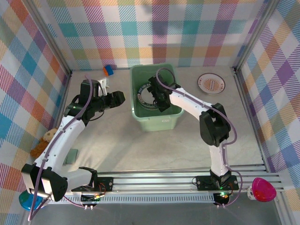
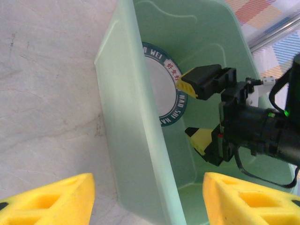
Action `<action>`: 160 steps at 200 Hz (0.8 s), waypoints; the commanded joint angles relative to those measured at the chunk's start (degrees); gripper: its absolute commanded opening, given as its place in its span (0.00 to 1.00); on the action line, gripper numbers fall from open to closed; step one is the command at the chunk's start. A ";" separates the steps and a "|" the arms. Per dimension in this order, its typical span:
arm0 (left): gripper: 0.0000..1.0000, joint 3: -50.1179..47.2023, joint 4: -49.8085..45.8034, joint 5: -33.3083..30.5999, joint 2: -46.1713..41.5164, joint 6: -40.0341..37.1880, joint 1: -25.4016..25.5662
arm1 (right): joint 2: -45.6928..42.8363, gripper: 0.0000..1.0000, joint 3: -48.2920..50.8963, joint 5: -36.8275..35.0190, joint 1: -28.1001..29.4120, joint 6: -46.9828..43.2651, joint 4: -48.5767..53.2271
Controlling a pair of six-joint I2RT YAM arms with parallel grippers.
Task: Place the plates into the plastic bin on the countertop
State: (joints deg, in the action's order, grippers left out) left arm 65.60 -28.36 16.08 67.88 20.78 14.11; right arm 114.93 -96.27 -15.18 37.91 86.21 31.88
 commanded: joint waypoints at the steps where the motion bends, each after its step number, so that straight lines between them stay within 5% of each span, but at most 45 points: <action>1: 0.62 -1.50 -0.05 1.73 -2.06 1.75 -0.75 | -4.79 0.99 3.38 0.83 0.41 -3.44 -5.82; 60: 0.62 -3.36 0.97 2.32 -4.28 5.24 -0.03 | -18.39 0.99 15.89 -1.02 0.61 -18.49 -24.68; 90: 0.62 -2.90 1.20 1.37 -4.85 6.80 2.01 | -26.74 0.96 15.94 0.31 -2.05 -28.56 -20.75; 160: 0.62 -3.81 2.49 -4.66 -7.31 9.01 10.15 | -50.47 0.74 33.19 15.89 -28.33 -32.13 -10.14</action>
State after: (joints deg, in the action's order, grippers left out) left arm 62.74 -28.03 14.33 62.37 28.38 22.00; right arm 68.47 -68.95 -7.57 17.08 57.91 16.03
